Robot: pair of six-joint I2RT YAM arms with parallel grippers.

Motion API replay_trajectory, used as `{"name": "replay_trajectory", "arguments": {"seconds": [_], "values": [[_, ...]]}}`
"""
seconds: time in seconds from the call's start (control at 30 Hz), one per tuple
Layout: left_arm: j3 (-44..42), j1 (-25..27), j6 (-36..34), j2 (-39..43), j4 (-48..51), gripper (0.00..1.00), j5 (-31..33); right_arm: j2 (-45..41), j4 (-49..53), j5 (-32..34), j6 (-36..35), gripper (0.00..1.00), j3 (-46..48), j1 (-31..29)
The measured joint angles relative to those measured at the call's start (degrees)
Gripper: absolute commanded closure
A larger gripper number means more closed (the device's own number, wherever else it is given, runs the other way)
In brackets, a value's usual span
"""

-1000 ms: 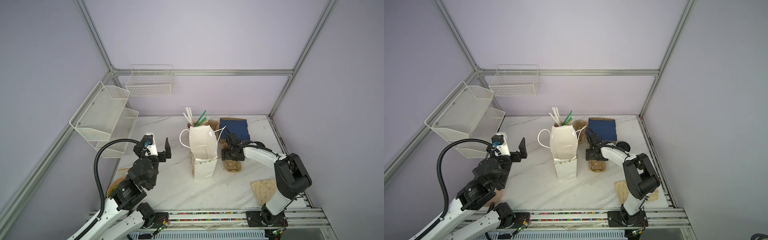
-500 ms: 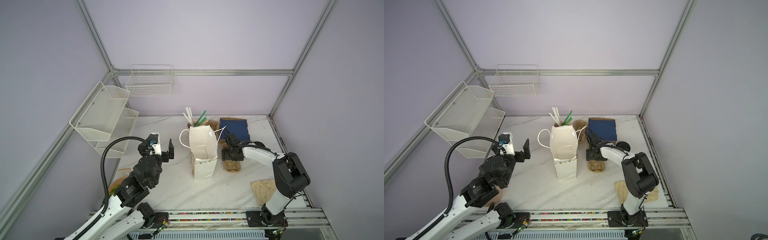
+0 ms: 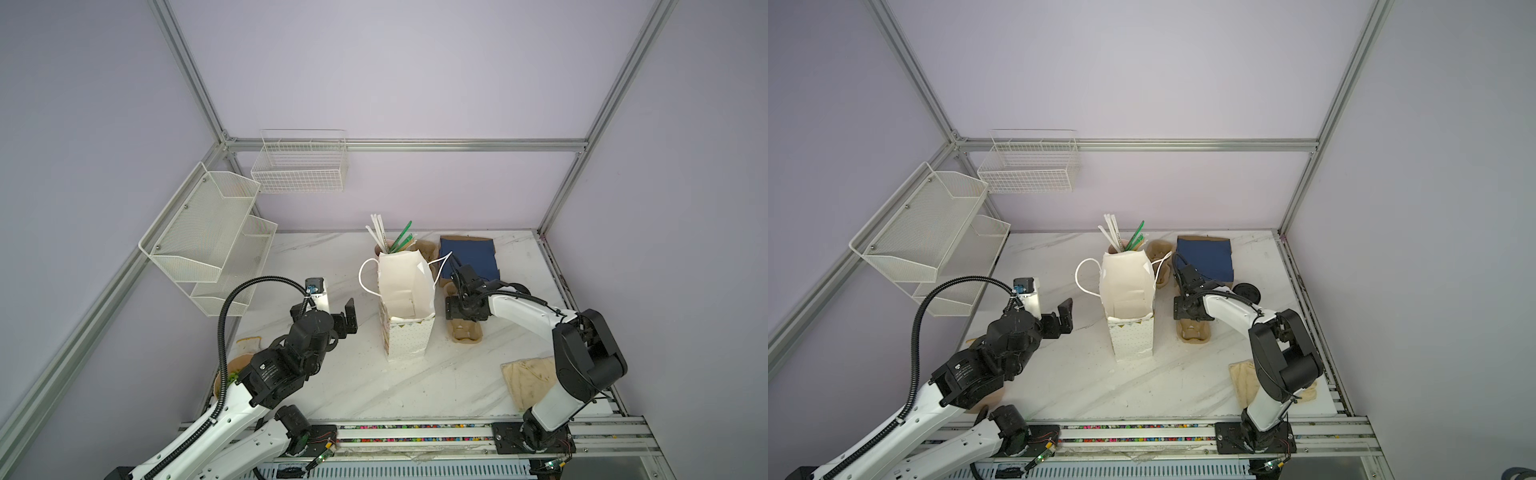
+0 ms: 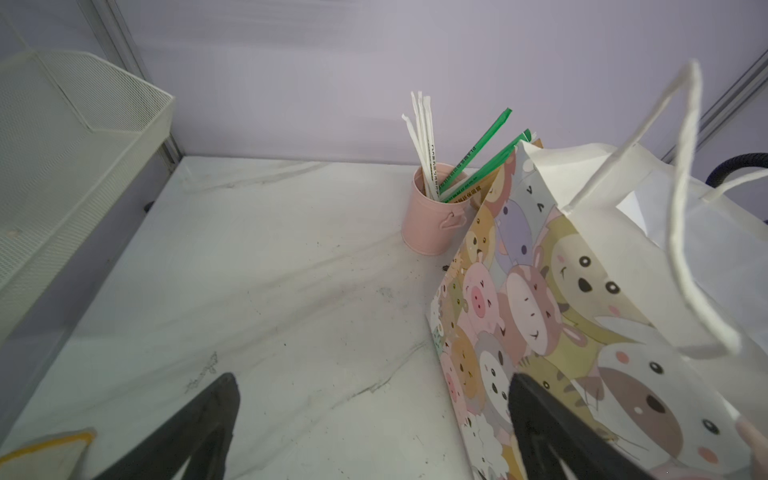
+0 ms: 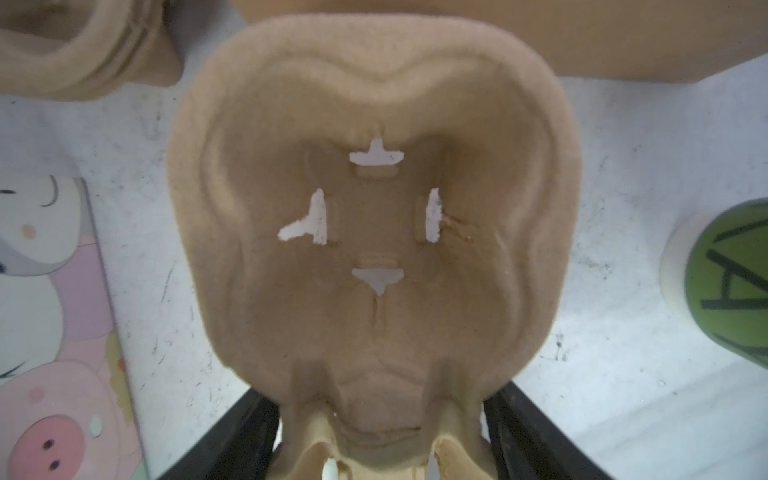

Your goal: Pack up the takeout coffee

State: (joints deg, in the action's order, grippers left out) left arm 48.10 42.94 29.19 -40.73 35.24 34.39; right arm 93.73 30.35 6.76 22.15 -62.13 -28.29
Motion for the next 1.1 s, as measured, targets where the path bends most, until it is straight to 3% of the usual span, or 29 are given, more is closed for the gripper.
{"name": "replay_trajectory", "arguments": {"seconds": [0.27,0.5,1.1], "values": [[-3.23,0.0,15.13,5.03,3.5,0.0,-7.32,-8.57,3.37,2.05,1.68,0.22,-1.27,0.0],[-10.58,0.0,22.58,1.46,-0.04,0.0,-13.75,-14.47,8.5,4.87,2.21,0.23,-7.17,0.0],[-20.68,0.0,29.38,-8.85,-17.11,0.0,-22.64,-20.48,17.18,8.41,-0.52,0.24,-26.4,0.0]]}}
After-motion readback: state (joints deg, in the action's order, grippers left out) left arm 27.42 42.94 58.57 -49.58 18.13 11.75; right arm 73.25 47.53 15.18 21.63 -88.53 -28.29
